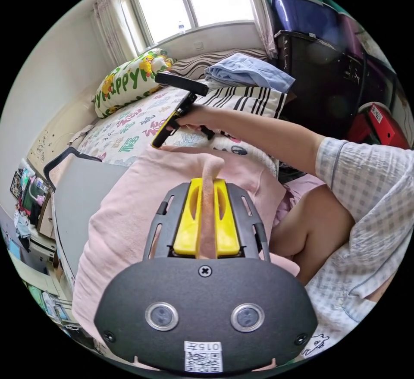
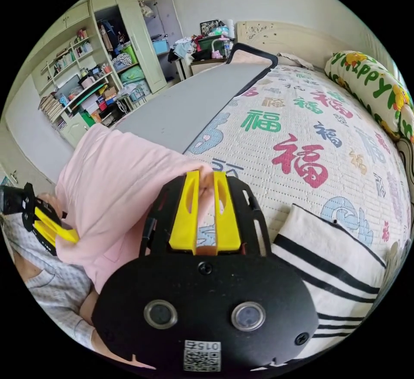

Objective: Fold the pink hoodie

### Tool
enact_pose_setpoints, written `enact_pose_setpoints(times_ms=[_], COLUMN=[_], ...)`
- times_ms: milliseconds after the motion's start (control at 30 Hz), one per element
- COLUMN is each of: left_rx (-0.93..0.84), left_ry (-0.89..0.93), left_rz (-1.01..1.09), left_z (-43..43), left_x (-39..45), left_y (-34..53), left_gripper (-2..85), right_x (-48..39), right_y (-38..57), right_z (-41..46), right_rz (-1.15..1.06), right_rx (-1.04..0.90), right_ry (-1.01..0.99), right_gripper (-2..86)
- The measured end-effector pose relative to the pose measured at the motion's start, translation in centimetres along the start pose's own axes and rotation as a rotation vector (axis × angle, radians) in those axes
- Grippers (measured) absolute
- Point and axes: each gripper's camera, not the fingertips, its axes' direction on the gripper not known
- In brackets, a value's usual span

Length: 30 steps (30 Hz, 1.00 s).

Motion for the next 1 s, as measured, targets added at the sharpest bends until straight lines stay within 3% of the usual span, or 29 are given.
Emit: enact_pose_setpoints(times_ms=[133, 233, 400, 633, 800, 933, 1000], left_rx=[0.010, -0.018, -0.111, -0.016, 0.111, -0.090, -0.079], left_ry=[0.097, 0.038, 0.025, 0.202, 0.258, 0.346, 0.379], left_rz=[0.033, 0.100, 0.087, -0.073, -0.112, -0.198, -0.247], left_z=[-0.4, 0.1, 2.9, -0.3, -2.6, 2.3, 3.2], left_x=[-0.4, 1.1, 0.7, -3.6, -4.5, -5.9, -6.8], left_y=[-0.4, -0.9, -1.5, 0.2, 0.9, 1.2, 1.9], left_gripper=[3.0, 2.5, 2.4, 5.0, 0.3, -0.5, -0.5], right_x=[-1.6, -3.2, -5.1, -6.5, -8.3, -9.3, -8.6], right_y=[-0.1, 0.6, 0.3, 2.1, 1.9, 1.7, 1.8], right_z=[0.1, -0.3, 1.7, 1.1, 2.7, 4.2, 4.1], right_rz=[-0.005, -0.014, -0.031, -0.034, -0.056, -0.069, -0.037], right_rx=[0.093, 0.163, 0.084, 0.185, 0.118, 0.051, 0.051], right_ry=[0.064, 0.121, 0.194, 0.170, 0.232, 0.261, 0.211], right_gripper=[4.3, 4.2, 4.8, 5.7, 5.2, 5.0, 5.0])
